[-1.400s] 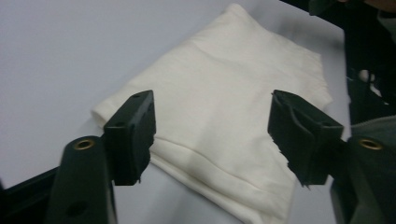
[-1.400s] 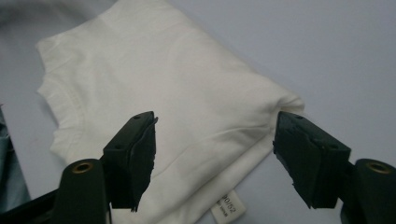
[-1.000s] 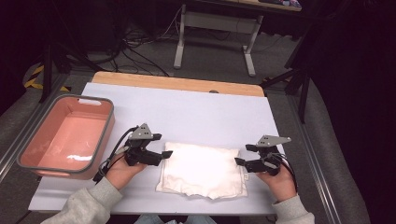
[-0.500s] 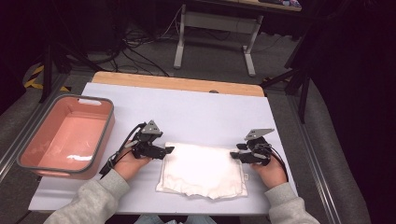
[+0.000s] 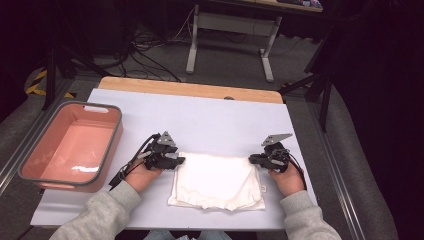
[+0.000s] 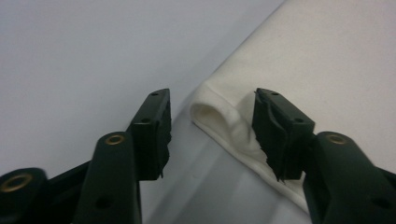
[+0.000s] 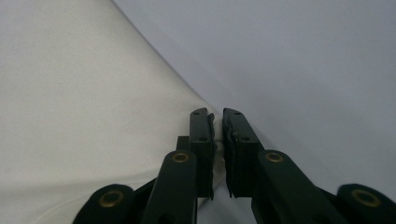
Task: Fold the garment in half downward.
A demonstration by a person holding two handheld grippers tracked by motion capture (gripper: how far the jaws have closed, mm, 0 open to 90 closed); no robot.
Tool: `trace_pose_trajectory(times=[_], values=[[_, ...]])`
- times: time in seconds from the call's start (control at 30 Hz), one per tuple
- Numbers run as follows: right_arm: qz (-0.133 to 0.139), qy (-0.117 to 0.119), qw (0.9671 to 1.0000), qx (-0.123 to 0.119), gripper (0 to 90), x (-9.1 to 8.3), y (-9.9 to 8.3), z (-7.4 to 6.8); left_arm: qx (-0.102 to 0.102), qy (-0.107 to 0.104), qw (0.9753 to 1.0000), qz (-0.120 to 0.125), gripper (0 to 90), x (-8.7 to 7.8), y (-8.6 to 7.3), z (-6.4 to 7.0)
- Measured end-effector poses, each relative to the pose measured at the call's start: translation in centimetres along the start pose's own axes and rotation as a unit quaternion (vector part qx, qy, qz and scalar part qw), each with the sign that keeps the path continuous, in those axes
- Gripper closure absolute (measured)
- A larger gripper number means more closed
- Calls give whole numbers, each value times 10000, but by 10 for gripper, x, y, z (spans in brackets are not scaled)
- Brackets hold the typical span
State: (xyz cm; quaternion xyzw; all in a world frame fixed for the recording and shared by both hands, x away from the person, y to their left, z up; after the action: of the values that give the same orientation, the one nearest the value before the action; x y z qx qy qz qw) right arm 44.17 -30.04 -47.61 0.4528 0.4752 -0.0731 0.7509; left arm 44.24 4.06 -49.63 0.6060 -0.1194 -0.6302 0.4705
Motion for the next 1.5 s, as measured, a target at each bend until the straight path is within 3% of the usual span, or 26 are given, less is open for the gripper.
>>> trace_pose_trajectory(times=[0.1, 0.4, 0.57, 0.7, 0.9, 1.07, 1.27, 1.37, 1.5], values=[[-20, 15, 10000, 9, 838, 1, 1, 2, -66, -111, 9999, -6, 610, 1, 0, 0], [7, -167, 9998, 57, 844, 2, 2, 4, -21, 1, 10000, 7, 819, 2, 2, -2], [45, -361, 9993, 42, 844, 2, 4, 6, 93, 158, 9998, -48, 846, 3, 9, -4], [94, -525, 9985, 121, 844, 1, 4, 11, 114, 244, 9996, 98, 848, 5, 16, -8], [145, -523, 9979, 341, 839, 2, 3, 15, 114, 262, 9996, 89, 845, 7, 19, -10], [238, -534, 9973, 440, 807, -4, 4, 13, 100, 242, 9996, 135, 814, 5, 20, -8], [427, -915, 9940, 417, 650, -16, 10, 14, 64, 224, 9992, 311, 645, -2, 25, -10], [683, -850, 9924, 564, 571, -27, 18, 11, 96, 254, 9991, 338, 551, -5, 28, -13], [1009, -724, 9906, 565, 438, -38, 28, -6, -20, 163, 9991, 399, 425, -5, 29, -17]])
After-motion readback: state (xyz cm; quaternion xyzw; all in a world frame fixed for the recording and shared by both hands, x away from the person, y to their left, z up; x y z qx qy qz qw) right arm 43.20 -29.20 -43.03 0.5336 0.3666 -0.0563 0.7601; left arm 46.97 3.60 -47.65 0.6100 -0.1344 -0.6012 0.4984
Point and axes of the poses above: each handheld gripper's, and its own axes: x roughly forward along the jaws, y roughly out of its top, z roughly to its right, the point moved 5 cm from there along x, roughly forward along the jaws, and after that the axes turned 12 degrees about -y, right-handed, at the moved point
